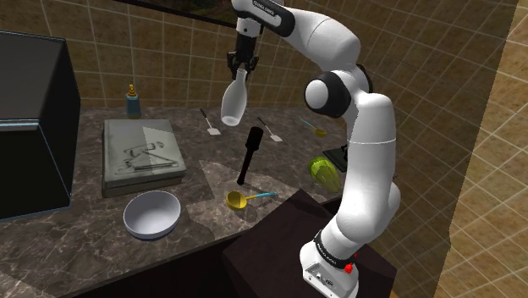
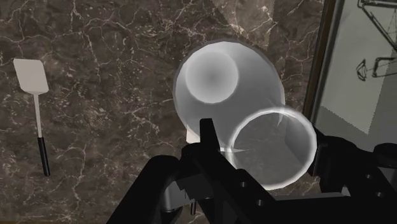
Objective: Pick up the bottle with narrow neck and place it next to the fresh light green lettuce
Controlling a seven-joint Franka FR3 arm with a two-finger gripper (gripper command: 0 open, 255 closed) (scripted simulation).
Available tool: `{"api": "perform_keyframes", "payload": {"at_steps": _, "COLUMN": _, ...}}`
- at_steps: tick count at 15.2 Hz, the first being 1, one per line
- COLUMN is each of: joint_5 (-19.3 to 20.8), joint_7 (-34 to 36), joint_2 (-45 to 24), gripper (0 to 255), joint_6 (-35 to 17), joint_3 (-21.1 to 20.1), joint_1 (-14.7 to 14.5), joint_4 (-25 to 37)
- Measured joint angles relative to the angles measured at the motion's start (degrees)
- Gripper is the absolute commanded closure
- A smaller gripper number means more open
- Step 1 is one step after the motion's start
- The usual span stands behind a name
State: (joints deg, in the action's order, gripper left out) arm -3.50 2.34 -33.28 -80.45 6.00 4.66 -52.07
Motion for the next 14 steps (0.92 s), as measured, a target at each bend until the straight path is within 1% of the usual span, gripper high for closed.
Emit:
{"api": "perform_keyframes", "payload": {"at_steps": 1, "joint_5": -0.04, "joint_7": 0.05, "joint_2": -0.49, "gripper": 255, "joint_6": 0.82, "joint_3": -0.02, "joint_1": 0.05, "joint_4": 1.33}}
{"api": "perform_keyframes", "payload": {"at_steps": 4, "joint_5": 0.26, "joint_7": -1.83, "joint_2": 3.75, "gripper": 255, "joint_6": -1.25, "joint_3": 0.54, "joint_1": 1.06, "joint_4": -5.05}}
{"api": "perform_keyframes", "payload": {"at_steps": 6, "joint_5": 0.57, "joint_7": -3.93, "joint_2": 7.85, "gripper": 255, "joint_6": -3.6, "joint_3": 1.19, "joint_1": 2.22, "joint_4": -11.51}}
{"api": "perform_keyframes", "payload": {"at_steps": 8, "joint_5": 0.8, "joint_7": -6.11, "joint_2": 10.69, "gripper": 255, "joint_6": -5.44, "joint_3": 1.9, "joint_1": 3.54, "joint_4": -16.22}}
{"api": "perform_keyframes", "payload": {"at_steps": 13, "joint_5": 1.28, "joint_7": -11.49, "joint_2": 15.43, "gripper": 255, "joint_6": -7.56, "joint_3": 3.75, "joint_1": 6.84, "joint_4": -23.09}}
{"api": "perform_keyframes", "payload": {"at_steps": 14, "joint_5": 1.25, "joint_7": -12.81, "joint_2": 15.27, "gripper": 255, "joint_6": -7.39, "joint_3": 4.21, "joint_1": 7.74, "joint_4": -22.73}}
